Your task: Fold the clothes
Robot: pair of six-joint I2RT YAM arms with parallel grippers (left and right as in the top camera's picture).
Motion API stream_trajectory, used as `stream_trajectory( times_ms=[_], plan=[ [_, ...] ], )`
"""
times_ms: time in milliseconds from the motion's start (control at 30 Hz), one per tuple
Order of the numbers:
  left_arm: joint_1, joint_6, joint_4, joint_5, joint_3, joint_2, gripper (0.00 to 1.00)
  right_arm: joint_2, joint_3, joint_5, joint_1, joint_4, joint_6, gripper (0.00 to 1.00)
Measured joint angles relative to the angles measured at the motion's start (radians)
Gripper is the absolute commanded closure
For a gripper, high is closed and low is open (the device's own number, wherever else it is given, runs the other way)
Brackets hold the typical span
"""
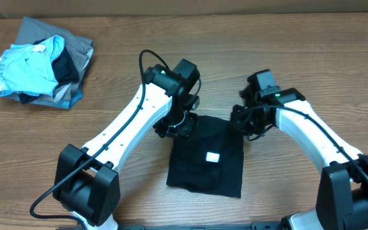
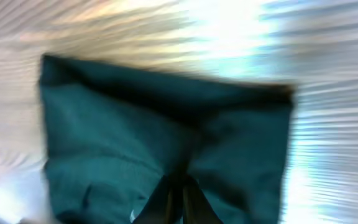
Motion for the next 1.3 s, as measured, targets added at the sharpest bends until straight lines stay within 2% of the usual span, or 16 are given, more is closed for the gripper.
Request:
stream_trajectory(
  times_ms=[167, 300, 433, 467, 500, 533, 600, 733, 833, 933, 1000, 1133, 1300],
  plan=[
    [-0.026, 0.0, 0.041, -0.003, 0.0, 0.0, 0.34, -0.008, 0.107, 0.2, -0.06, -0.091, -0.002, 0.96],
    [-0.059, 0.0, 0.076, -0.004, 0.0, 0.0, 0.33, -0.009, 0.111, 0.282, -0.065, -0.119, 0.008, 0.95],
    [-0.087, 0.0, 0.089, -0.003, 0.0, 0.005, 0.34, -0.009, 0.093, 0.416, -0.076, -0.099, 0.091, 0.94],
    [-0.092, 0.0, 0.089, -0.003, -0.001, 0.01, 0.34, -0.009, 0.087, 0.436, -0.093, -0.09, 0.109, 0.88],
    [-0.095, 0.0, 0.09, -0.003, -0.002, 0.015, 0.35, -0.009, 0.085, 0.447, -0.108, -0.088, 0.119, 0.66],
    [-0.097, 0.0, 0.092, -0.003, -0.008, 0.024, 0.35, -0.009, 0.083, 0.46, -0.14, -0.081, 0.136, 0.58],
    [-0.1, 0.0, 0.097, -0.001, -0.028, 0.038, 0.37, -0.009, 0.083, 0.457, -0.211, -0.078, 0.146, 0.52],
    [-0.1, 0.0, 0.123, 0.003, -0.061, 0.055, 0.37, -0.009, 0.083, 0.319, -0.335, -0.111, 0.099, 0.47],
    [-0.1, 0.0, 0.163, 0.019, -0.068, 0.059, 0.37, -0.009, 0.082, 0.096, -0.357, -0.179, 0.013, 0.44],
    [-0.1, 0.0, 0.2, 0.069, -0.068, 0.059, 0.36, -0.013, 0.08, -0.101, -0.328, -0.278, -0.054, 0.37],
    [-0.1, 0.001, 0.207, 0.09, -0.068, 0.059, 0.36, -0.016, 0.077, -0.154, -0.292, -0.327, -0.074, 0.35],
    [-0.098, 0.001, 0.205, 0.092, -0.069, 0.059, 0.36, -0.023, 0.037, -0.203, -0.193, -0.353, -0.075, 0.3],
    [-0.081, 0.002, 0.195, 0.092, -0.069, 0.059, 0.36, -0.024, -0.06, -0.233, -0.104, -0.299, -0.01, 0.26]
  ],
)
